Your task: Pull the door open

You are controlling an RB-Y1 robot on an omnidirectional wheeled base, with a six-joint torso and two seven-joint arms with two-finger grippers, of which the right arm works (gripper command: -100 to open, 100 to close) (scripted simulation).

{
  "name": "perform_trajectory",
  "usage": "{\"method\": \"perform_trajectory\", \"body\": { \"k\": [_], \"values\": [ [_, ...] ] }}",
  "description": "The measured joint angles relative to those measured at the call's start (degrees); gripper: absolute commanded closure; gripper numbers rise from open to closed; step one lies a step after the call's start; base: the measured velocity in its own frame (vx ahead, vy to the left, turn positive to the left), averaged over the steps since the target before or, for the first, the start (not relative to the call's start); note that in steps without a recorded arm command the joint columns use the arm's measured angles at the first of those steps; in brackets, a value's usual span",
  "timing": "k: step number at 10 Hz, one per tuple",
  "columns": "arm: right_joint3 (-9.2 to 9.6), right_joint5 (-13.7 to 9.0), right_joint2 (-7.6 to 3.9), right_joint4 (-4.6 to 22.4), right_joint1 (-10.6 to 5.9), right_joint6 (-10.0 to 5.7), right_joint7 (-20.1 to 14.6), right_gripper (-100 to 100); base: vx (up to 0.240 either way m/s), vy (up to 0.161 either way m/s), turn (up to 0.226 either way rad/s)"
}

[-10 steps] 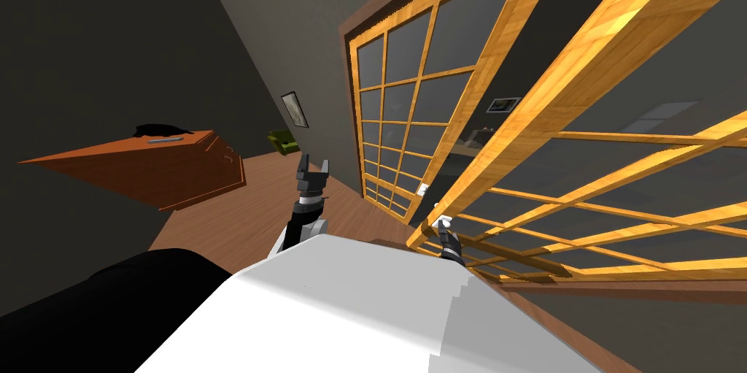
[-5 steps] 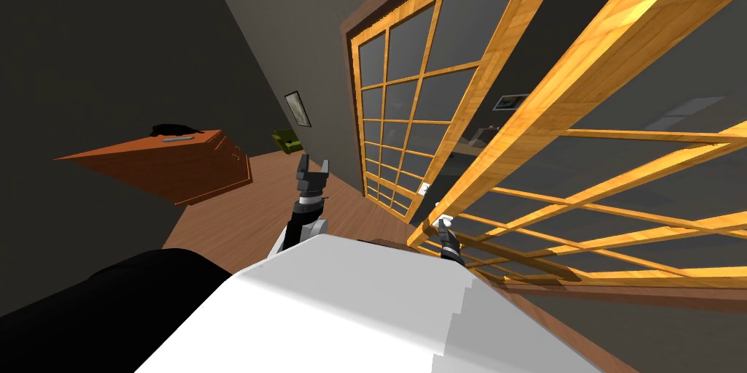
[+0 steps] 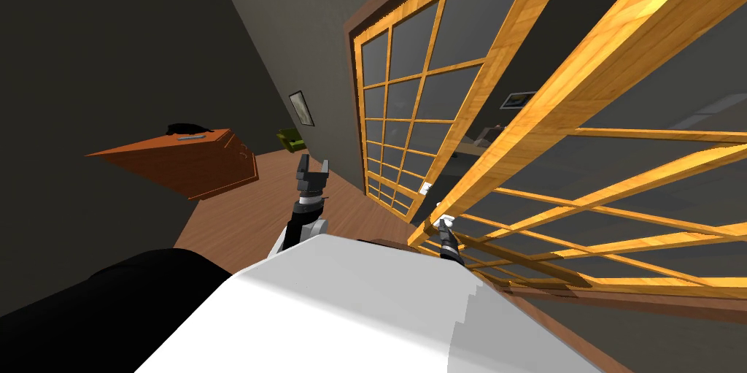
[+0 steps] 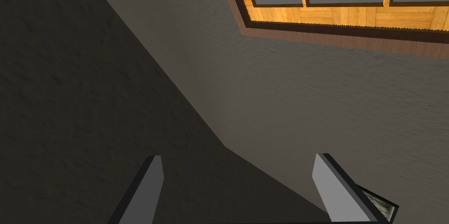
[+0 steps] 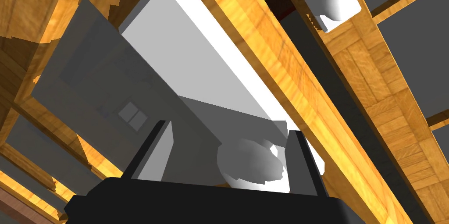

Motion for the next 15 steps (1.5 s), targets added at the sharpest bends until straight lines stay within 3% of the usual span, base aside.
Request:
{"method": "perform_trajectory", "body": {
  "k": [1, 2, 3, 4, 5, 6, 7, 9, 10, 12, 13, 15],
  "values": [
    [-0.07, -0.2, -0.54, 1.4, -0.57, -0.48, -0.4, 100, 0.001, 0.012, -0.036],
    [-0.02, -0.2, -0.16, 0.8, -0.4, -0.43, -0.3, 100, 0.001, 0.008, -0.017],
    [-0.65, -0.7, -1.1, 4.3, -1.94, -1.89, 0.5, 100, -0.029, -0.015, 0.067],
    [0.22, -0.9, -0.29, 1.5, -0.87, -0.94, -0.7, 100, -0.033, -0.02, 0.028],
    [0.23, -1.5, -0.91, 3.7, -1.79, -1.85, -1.2, 100, -0.014, -0.006, 0.004],
    [0.74, -1.3, -0.19, 1.4, -0.65, -1.21, -1.9, 100, -0.007, 0.011, 0.005],
    [0.54, -1.6, -1.47, 4.2, -1.54, -2.21, -2.1, 100, -0.014, 0.005, 0.056],
    [1.65, -2.4, -1.3, 2.7, -1.02, -1.5, -4.3, 100, -0.02, -0.004, 0.015],
    [1.57, -2.7, -2.03, 4.6, -1.8, -2.26, -4.5, 100, -0.002, -0.005, 0.01],
    [1.53, -2.8, -2.23, 5.5, -1.83, -3.23, -4.5, 100, -0.008, -0.001, 0.001],
    [1.68, -2.7, -2.16, 4.7, -1.58, -2.67, -4.7, 100, 0.015, 0.015, -0.012],
    [1.44, -2.8, -2.2, 5.6, -2.4, -2.6, -4.2, 100, 0.008, -0.001, -0.012]
  ]
}}
